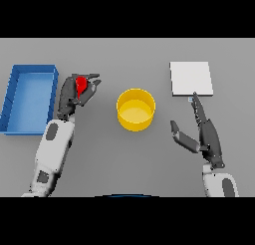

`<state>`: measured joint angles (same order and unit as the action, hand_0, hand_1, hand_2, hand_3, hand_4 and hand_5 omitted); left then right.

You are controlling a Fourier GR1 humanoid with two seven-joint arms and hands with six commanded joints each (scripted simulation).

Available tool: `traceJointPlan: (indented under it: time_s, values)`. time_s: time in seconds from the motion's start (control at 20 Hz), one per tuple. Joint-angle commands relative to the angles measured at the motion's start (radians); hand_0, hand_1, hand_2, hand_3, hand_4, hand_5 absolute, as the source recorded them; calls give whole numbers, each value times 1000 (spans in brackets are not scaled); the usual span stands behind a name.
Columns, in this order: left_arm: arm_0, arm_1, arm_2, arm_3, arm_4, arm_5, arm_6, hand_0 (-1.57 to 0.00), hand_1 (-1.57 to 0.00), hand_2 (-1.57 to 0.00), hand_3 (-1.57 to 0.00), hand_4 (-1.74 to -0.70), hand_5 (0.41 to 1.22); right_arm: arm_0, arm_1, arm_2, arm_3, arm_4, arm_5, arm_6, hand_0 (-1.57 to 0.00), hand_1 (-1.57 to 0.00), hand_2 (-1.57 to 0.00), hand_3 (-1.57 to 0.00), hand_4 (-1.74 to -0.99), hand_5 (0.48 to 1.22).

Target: Pick up the red beaker and tilt it to pour out 1 green nut into yellow bowl. Pick up the yellow bowl and place it on the metallic measuring scale.

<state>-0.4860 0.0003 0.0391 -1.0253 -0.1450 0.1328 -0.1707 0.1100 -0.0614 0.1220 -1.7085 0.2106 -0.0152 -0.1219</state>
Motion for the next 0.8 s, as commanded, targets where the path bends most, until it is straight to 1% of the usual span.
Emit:
traceJointPlan:
  time_s: [0.0,0.05,0.1,0.15,0.2,0.35,0.4,0.5,0.55,0.6,0.65,0.7,0.75]
  values:
    - [-4,7,-10,-17,-5,5,14,-1532,-1533,-1533,-1533,-1702,1098,-8,0,-2,-5,2,-5,12,1,1,1,1,-1258,669]
    - [-8,13,-25,-46,-12,13,32,-1540,-1540,-1541,-1541,-1709,1097,-9,0,-1,-13,4,-7,10,1,1,1,1,-1255,672]
    - [-23,23,-42,-70,-23,17,63,-1546,-1546,-1547,-1547,-1716,1097,-5,4,5,-2,15,-11,9,1,1,1,1,-1250,672]
    - [-25,45,-66,-95,-45,12,77,-1551,-1551,-1552,-1552,-1721,1101,3,-2,3,-5,22,-15,4,1,1,1,1,-1245,673]
    - [-42,70,-92,-105,-72,3,117,-1555,-1555,-1556,-1555,-1725,1107,-2,5,10,-2,30,-18,6,1,1,1,1,-1249,679]
    - [-78,130,-217,-135,-180,-49,190,-1563,-1563,-1563,-1563,-1733,1121,5,-2,14,-6,54,-30,11,1,1,1,1,-1243,691]
    - [-80,143,-239,-140,-195,-60,202,-1563,-1563,-1563,-1563,-1733,1119,16,0,17,-18,52,-28,-4,1,1,1,1,-1243,694]
    - [-81,163,-266,-148,-208,-75,214,-1563,-1563,-1563,-1563,-1733,1115,18,-4,14,-24,45,-23,7,1,1,1,1,-1243,700]
    - [-81,171,-276,-151,-210,-79,216,-1563,-1563,-1563,-1563,-1733,1114,9,-6,12,-22,48,-25,23,1,1,1,1,-1243,705]
    - [-82,182,-281,-150,-209,-83,213,-1563,-1563,-1563,-1563,-1733,1113,27,-8,13,-30,42,-18,13,1,1,1,1,-1243,710]
    - [-94,200,-313,-155,-246,-87,231,-1564,-1565,-1565,-1565,-1734,1112,10,-6,12,-36,37,-16,40,1,1,1,1,-1248,711]
    - [-119,212,-341,-146,-274,-95,241,-1566,-1566,-1566,-1566,-1736,1112,10,-4,16,-36,43,-18,48,1,1,1,1,-1251,714]
    - [-146,232,-378,-128,-318,-103,243,-1567,-1567,-1567,-1567,-1737,1112,23,-6,18,-42,45,-18,29,1,1,1,1,-1254,717]
